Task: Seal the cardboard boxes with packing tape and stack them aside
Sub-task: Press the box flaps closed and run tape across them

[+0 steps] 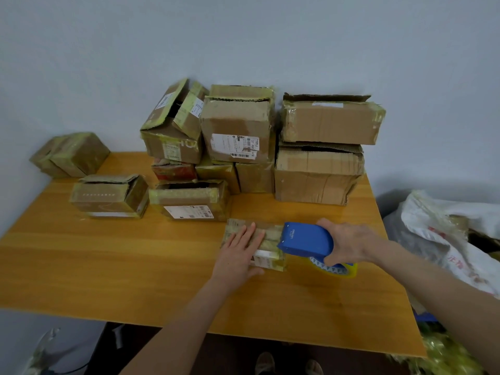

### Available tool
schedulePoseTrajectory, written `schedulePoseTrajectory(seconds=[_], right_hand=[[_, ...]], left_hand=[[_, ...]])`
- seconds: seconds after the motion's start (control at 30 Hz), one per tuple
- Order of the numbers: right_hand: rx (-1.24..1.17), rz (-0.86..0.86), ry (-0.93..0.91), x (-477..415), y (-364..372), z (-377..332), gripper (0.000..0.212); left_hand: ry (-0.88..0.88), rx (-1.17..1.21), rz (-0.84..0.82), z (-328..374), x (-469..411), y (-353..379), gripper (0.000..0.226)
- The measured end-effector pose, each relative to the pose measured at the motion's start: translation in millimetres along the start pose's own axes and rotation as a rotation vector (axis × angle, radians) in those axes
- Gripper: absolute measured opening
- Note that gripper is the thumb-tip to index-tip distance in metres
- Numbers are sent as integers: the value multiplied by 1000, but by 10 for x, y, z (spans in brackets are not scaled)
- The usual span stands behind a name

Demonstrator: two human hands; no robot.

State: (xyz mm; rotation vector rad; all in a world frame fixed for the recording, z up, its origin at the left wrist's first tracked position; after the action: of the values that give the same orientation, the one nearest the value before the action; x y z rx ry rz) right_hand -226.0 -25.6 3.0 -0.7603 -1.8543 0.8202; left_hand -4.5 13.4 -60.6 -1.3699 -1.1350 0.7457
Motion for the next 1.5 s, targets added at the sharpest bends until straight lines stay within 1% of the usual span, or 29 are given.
schedulePoseTrajectory(seconds=[0.13, 0.23, 0.3, 0.5, 0.6, 0.73, 0.83, 0.93, 1.0, 1.13, 1.27, 1.37, 1.43, 1.5], right_hand=[[52, 48, 1, -25, -22, -2, 67], [52, 85, -17, -39, -26, -35, 66], [57, 95, -17, -48, -7, -26, 65], [-146, 55, -23, -22, 6, 92, 61], [-185, 44, -17, 79, -27, 243, 60], [-170, 13, 39, 178, -19, 498, 64], [-92, -17, 55, 163, 79, 465, 64], [18, -48, 52, 80, 189, 366, 55], [58, -71, 50, 5, 223, 308, 51], [38, -119, 43, -140, 225, 213, 54], [2, -177, 67, -220, 230, 228, 59], [-86, -212, 90, -265, 227, 254, 59], [-139, -202, 120, -280, 217, 289, 61], [-144, -155, 152, -277, 163, 361, 61]], left_hand=[[-46, -6, -27, 125, -39, -110, 100], [1, -38, -13, 325, -86, -126, 105], [7, -52, -18, 375, -96, -98, 104], [30, -48, -72, 337, -100, -55, 101], [35, -44, -77, 326, -92, -59, 103], [25, -49, -97, 324, -101, -83, 103], [-15, -58, -94, 363, -87, -121, 103], [-29, -71, -67, 491, -111, -186, 101], [-13, -90, -62, 572, -136, -204, 105], [-24, -76, -112, 480, -144, -100, 111], [-13, -64, -113, 462, -159, -93, 111], [1, -56, -106, 460, -160, -85, 112], [13, -48, -108, 446, -150, -73, 111], [24, -30, -114, 439, -151, -66, 111]])
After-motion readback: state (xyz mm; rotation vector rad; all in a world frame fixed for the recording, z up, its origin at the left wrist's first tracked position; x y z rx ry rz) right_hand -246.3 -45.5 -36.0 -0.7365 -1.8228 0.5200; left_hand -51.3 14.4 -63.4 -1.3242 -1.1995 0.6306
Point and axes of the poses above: each hand's wrist, its own x-axis away from the middle knuckle, its own y-axis out of the palm, z = x × y, the point moved 7 cm from there along -x, towards the middle knuckle, and after that the axes turned 11 degrees about -x, right-handed, at the moved point
